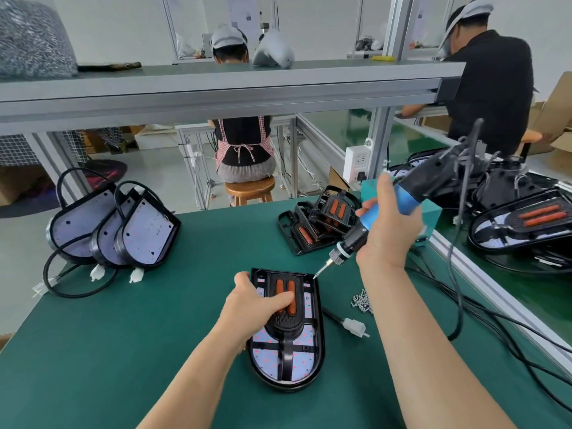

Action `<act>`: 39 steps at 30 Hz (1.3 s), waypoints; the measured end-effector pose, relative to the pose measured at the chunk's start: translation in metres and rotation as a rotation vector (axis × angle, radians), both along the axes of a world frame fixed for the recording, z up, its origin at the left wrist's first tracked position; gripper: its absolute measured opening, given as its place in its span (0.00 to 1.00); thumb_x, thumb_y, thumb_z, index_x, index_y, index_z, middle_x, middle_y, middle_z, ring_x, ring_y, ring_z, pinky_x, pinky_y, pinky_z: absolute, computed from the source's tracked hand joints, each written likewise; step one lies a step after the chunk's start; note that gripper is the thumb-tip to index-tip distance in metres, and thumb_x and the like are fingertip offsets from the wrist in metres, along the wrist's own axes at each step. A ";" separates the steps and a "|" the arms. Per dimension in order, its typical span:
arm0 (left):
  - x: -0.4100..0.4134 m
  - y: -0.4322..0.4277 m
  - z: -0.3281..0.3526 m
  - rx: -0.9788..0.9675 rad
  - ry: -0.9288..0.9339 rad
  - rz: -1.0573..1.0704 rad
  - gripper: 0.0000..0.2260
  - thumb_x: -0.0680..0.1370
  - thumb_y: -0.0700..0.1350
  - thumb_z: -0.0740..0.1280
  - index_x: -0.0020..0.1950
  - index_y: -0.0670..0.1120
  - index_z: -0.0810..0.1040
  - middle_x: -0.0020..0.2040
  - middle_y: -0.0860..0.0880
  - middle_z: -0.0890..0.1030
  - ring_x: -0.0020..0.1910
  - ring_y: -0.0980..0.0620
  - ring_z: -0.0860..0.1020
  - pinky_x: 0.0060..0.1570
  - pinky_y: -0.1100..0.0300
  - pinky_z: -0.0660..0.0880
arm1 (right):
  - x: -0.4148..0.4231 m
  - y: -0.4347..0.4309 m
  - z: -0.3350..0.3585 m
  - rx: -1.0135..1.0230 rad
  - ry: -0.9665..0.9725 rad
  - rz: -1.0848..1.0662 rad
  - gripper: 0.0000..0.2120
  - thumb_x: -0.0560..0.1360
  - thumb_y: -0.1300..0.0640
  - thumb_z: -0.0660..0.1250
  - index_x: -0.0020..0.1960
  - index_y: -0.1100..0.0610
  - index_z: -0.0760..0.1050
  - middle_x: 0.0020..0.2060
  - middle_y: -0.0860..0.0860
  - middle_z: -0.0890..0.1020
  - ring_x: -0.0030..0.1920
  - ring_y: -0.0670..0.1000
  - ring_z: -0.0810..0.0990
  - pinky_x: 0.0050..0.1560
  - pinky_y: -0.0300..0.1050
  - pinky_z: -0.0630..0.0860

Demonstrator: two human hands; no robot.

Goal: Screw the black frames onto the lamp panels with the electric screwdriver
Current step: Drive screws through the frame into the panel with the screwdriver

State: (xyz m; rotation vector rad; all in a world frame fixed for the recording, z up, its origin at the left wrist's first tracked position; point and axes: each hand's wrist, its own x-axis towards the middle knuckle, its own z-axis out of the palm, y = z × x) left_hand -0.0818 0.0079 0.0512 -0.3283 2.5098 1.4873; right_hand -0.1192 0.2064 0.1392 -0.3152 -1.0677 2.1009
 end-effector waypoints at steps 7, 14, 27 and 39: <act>-0.004 -0.002 -0.015 0.240 0.024 0.032 0.34 0.54 0.57 0.81 0.55 0.51 0.74 0.48 0.51 0.86 0.46 0.52 0.85 0.53 0.49 0.82 | -0.018 -0.016 -0.015 0.145 -0.059 0.093 0.11 0.75 0.55 0.75 0.42 0.55 0.73 0.25 0.48 0.76 0.26 0.48 0.75 0.29 0.43 0.75; -0.007 -0.003 -0.020 0.311 0.031 0.029 0.33 0.55 0.54 0.81 0.56 0.52 0.74 0.44 0.55 0.86 0.45 0.53 0.86 0.52 0.50 0.82 | -0.023 -0.016 -0.026 0.158 -0.085 0.102 0.12 0.75 0.54 0.75 0.43 0.56 0.73 0.26 0.49 0.76 0.26 0.47 0.75 0.29 0.40 0.75; -0.007 0.000 -0.015 0.297 0.025 0.012 0.32 0.56 0.54 0.81 0.56 0.52 0.73 0.44 0.54 0.86 0.44 0.52 0.86 0.54 0.48 0.81 | -0.027 -0.020 -0.030 0.247 -0.060 0.203 0.10 0.73 0.55 0.77 0.42 0.54 0.75 0.28 0.49 0.77 0.27 0.48 0.76 0.32 0.42 0.77; -0.006 0.002 -0.017 0.309 0.072 0.005 0.31 0.56 0.54 0.80 0.55 0.53 0.74 0.44 0.57 0.86 0.45 0.55 0.85 0.50 0.53 0.81 | -0.026 -0.024 -0.029 0.377 -0.006 0.329 0.10 0.71 0.59 0.74 0.40 0.56 0.71 0.25 0.51 0.75 0.24 0.48 0.73 0.30 0.38 0.74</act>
